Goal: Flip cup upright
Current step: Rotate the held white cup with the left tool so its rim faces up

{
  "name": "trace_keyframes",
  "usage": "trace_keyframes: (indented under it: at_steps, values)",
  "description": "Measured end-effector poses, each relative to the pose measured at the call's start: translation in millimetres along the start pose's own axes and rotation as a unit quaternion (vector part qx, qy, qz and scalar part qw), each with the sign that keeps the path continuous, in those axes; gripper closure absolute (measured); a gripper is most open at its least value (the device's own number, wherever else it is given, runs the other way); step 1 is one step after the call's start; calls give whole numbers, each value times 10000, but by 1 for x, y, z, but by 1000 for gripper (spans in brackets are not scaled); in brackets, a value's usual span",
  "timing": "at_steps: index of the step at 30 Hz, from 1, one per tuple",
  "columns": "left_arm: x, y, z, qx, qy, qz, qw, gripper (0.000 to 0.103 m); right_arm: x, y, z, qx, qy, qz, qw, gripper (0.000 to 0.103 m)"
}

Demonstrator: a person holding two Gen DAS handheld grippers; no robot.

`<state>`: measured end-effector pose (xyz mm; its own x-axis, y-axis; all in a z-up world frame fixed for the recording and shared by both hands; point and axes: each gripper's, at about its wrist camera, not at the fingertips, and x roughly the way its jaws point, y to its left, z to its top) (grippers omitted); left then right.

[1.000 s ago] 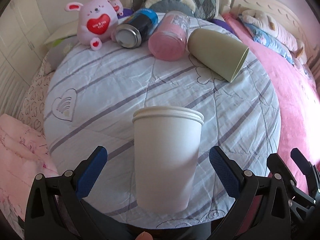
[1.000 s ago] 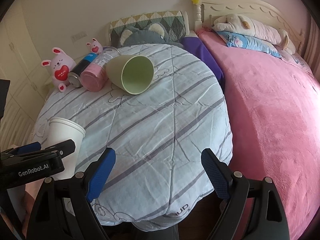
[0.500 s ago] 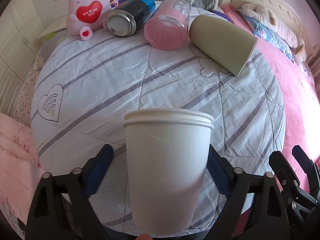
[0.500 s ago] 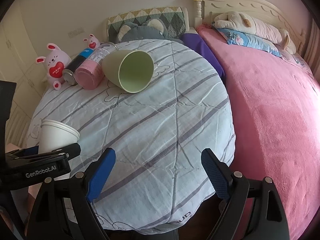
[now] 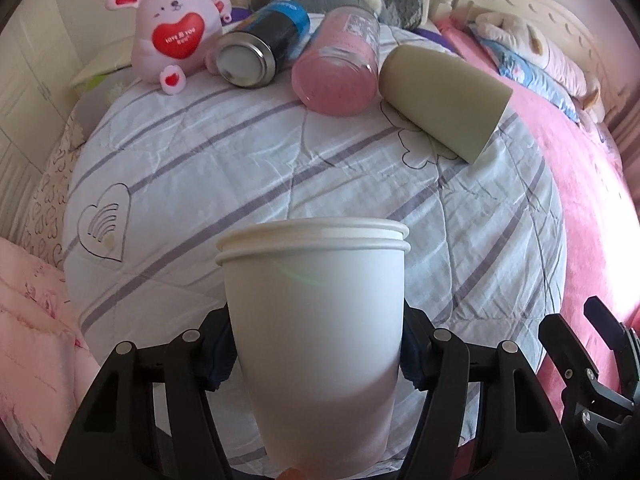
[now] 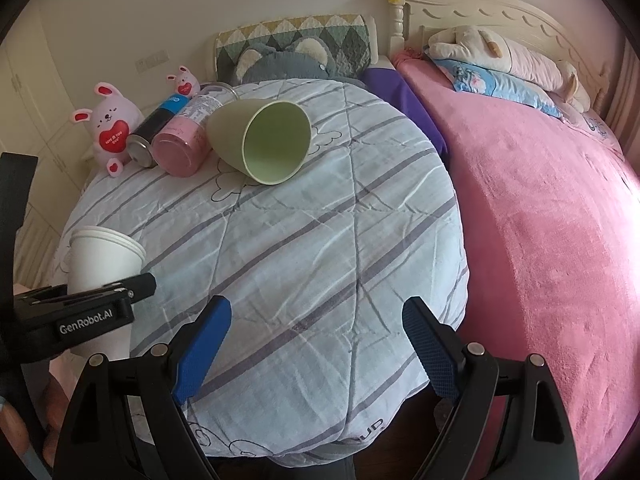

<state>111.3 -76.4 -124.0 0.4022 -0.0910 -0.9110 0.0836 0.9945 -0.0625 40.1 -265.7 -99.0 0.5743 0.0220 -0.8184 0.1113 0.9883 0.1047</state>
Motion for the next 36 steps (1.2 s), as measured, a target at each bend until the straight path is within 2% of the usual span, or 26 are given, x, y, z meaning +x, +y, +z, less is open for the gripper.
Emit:
trace_keyframes:
  at_steps: [5,7,11,13,15,17,19,21,24,33,35,36]
  values:
    - [-10,-1,0,86,-180,-19,9998,37,-5,4,-3,-29,-26,9,10000,14]
    - [-18,-2,2,155,-368,0,9992,37,-8,7,-4,-43,-52,7,10000,14]
    - [-39,-4,8,301,-1253,58,9916,37,-16,9,-8,-70,-102,-26,9999,14]
    - [-49,-4,7,350,-1919,42,9808,37,-18,10,-10,-75,-116,-62,9999,14]
    - [-57,-4,-1,450,-2646,-14,9633,37,-22,9,-14,-85,-120,-142,9998,14]
    - [-56,-4,-7,510,-3149,75,9477,37,-25,8,-21,-73,-102,-211,9997,14]
    - [-50,-6,-15,592,-3478,240,9354,37,-27,4,-27,-34,-77,-284,9996,14]
    - [-39,-8,-22,664,-3544,310,9322,36,-29,1,-33,29,-36,-314,9995,14]
    - [-25,-6,-36,713,-3489,310,9339,36,-31,-2,-40,60,-3,-390,9992,14]
    - [-12,-4,-77,676,-3365,412,9383,35,-43,-3,-49,24,-4,-547,9985,14]
    - [-12,-2,-84,685,-3336,449,9391,32,-43,-1,-52,2,0,-565,9984,14]
    - [-11,-2,-87,691,-3329,456,9393,26,-44,1,-54,-9,1,-567,9984,14]
